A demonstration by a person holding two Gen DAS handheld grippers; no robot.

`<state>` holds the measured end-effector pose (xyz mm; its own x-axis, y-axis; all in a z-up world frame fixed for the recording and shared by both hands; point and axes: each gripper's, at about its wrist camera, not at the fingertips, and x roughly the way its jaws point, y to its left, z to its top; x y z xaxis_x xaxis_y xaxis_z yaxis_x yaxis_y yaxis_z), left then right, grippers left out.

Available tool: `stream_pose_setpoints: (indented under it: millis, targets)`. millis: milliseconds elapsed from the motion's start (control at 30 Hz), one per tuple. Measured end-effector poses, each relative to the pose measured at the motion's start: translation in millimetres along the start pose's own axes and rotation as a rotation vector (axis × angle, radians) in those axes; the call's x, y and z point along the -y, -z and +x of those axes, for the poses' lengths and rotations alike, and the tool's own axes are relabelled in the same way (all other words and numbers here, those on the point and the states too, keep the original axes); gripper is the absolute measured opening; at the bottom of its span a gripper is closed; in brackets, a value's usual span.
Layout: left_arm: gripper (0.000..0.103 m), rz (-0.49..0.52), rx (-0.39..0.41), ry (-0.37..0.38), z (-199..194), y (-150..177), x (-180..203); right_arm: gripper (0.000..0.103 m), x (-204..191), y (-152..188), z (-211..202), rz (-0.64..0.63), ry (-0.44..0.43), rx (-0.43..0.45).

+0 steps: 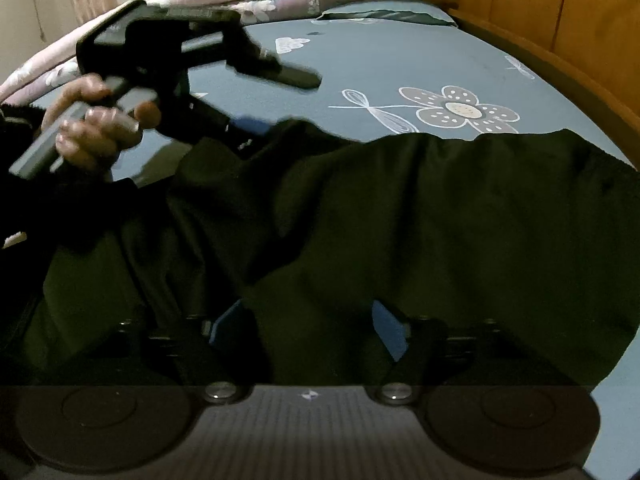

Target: Fold clothes

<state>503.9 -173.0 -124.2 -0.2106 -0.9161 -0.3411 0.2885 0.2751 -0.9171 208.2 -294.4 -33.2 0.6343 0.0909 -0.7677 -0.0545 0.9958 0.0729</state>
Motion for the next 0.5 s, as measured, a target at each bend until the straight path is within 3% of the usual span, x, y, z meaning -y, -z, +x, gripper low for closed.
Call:
stream_pose_setpoints:
  millis: [133,167,267,400,500]
  targets:
    - [0.043,0.045,0.007,-0.006,0,3,2,0.076,-1,1,-1,0.0,-0.002,0.001]
    - [0.029,0.058,0.027,-0.012,-2,0,5,0.077,-2,1,-2,0.0,-0.003,0.001]
    - [0.005,0.09,0.076,-0.012,-3,-14,14,0.077,-2,1,-2,-0.003,0.001,-0.002]
    - [0.001,0.188,0.079,-0.122,6,-25,26,0.077,-1,-1,1,0.001,0.006,0.0]
    - [0.0,0.181,0.095,-0.18,6,-24,23,0.077,-2,-1,1,-0.002,0.01,0.002]
